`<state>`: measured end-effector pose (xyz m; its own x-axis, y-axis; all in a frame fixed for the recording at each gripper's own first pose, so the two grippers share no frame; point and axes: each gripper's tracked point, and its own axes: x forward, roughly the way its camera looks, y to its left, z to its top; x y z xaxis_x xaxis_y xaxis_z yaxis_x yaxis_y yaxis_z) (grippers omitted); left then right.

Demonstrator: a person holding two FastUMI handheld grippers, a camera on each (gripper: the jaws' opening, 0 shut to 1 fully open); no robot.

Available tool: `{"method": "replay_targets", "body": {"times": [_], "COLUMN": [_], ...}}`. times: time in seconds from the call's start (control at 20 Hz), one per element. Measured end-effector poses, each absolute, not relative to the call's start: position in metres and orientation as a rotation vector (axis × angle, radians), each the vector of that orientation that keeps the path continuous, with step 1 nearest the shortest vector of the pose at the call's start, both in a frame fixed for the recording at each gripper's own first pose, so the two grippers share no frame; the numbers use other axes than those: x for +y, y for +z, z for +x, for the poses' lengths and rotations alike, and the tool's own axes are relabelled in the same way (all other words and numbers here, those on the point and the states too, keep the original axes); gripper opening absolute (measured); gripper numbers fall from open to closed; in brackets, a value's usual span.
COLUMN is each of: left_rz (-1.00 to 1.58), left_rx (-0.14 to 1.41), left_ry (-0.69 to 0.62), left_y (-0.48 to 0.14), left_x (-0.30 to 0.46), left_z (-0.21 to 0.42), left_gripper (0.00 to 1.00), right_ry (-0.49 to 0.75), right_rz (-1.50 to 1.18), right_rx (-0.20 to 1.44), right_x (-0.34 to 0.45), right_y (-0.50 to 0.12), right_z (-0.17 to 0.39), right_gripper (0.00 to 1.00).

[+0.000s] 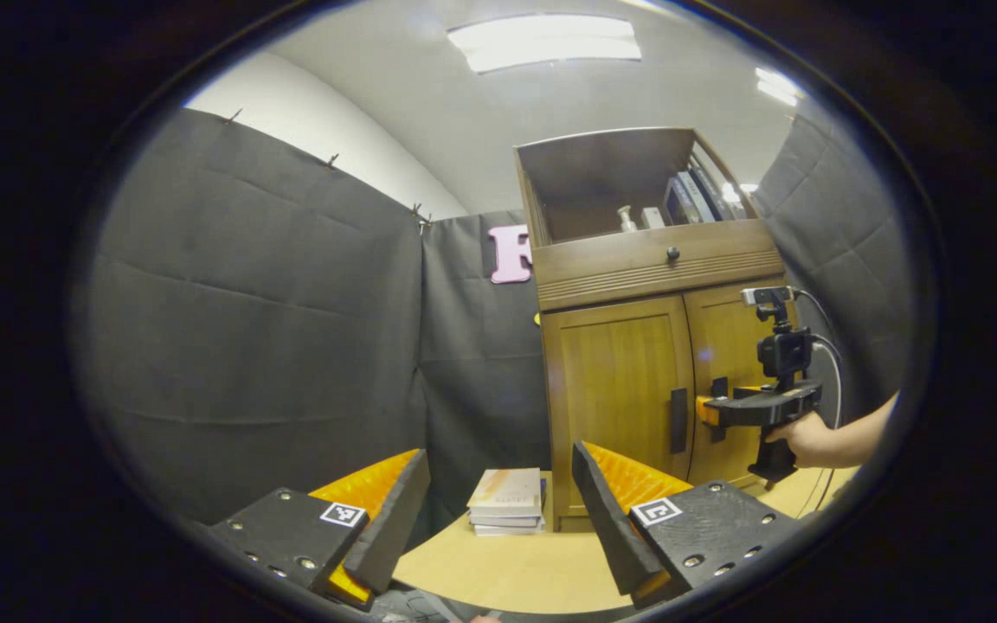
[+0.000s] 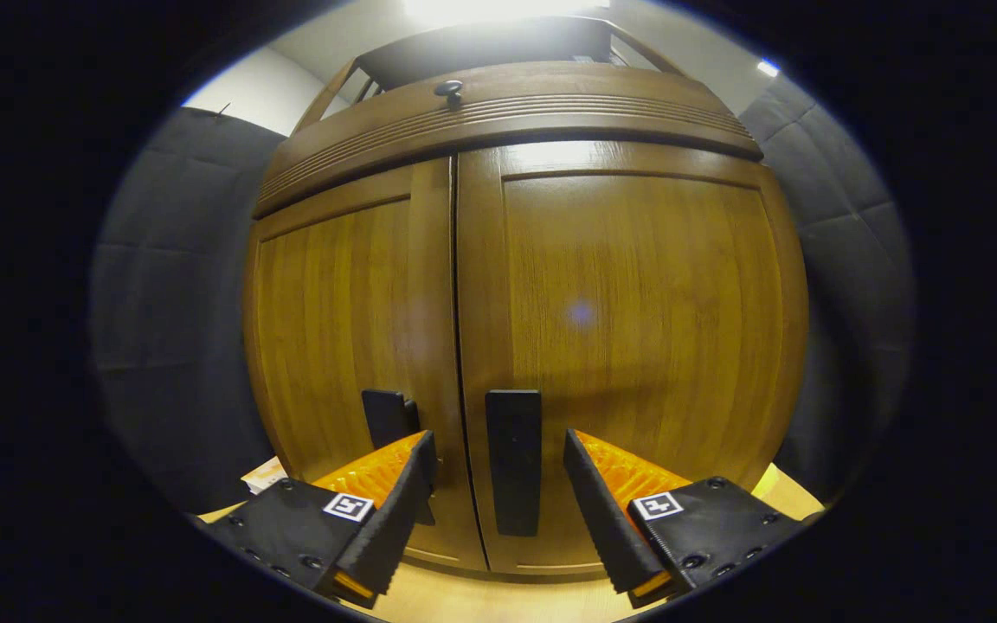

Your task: Open the right door of the double-door shoe cabinet with the right hand, and open the left door with the left hand.

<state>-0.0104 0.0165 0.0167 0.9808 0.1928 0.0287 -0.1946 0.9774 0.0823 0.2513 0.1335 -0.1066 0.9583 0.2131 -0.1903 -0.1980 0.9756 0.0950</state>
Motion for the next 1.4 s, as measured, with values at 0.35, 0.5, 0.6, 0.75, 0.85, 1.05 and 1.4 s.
{"method": "replay_targets", "body": {"times": [0.35,0.5,0.6,0.75,0.85,1.05,1.4], "left_rz": [0.081,0.075,0.075,0.076,0.071,0.059,0.046], "left_rx": [-0.022,-0.019,-0.021,-0.025,-0.027,-0.034,-0.039], "left_ry": [0.192,0.184,0.173,0.160,0.156,0.141,0.066], "left_y": [0.015,0.016,0.015,0.015,0.015,0.014,0.017], "left_x": [0.016,0.014,0.014,0.013,0.013,0.011,0.003], "left_z": [-0.011,-0.012,-0.012,-0.013,-0.013,-0.013,-0.017], "left_gripper": [0.96,0.96,0.96,0.96,0.96,0.96,0.95], "right_ry": [0.182,0.178,0.182,0.177,0.178,0.205,0.237], "right_rz": [0.061,0.053,0.067,0.066,0.068,0.090,0.103], "right_rx": [0.257,0.276,0.287,0.276,0.277,0.273,0.268], "right_x": [0.130,0.129,0.128,0.128,0.127,0.126,0.109], "right_y": [-0.120,-0.123,-0.123,-0.117,-0.110,-0.101,-0.069], "right_z": [0.270,0.268,0.269,0.262,0.257,0.247,0.227], "right_gripper": [0.54,0.33,0.20,0.08,0.10,0.10,0.10]}}
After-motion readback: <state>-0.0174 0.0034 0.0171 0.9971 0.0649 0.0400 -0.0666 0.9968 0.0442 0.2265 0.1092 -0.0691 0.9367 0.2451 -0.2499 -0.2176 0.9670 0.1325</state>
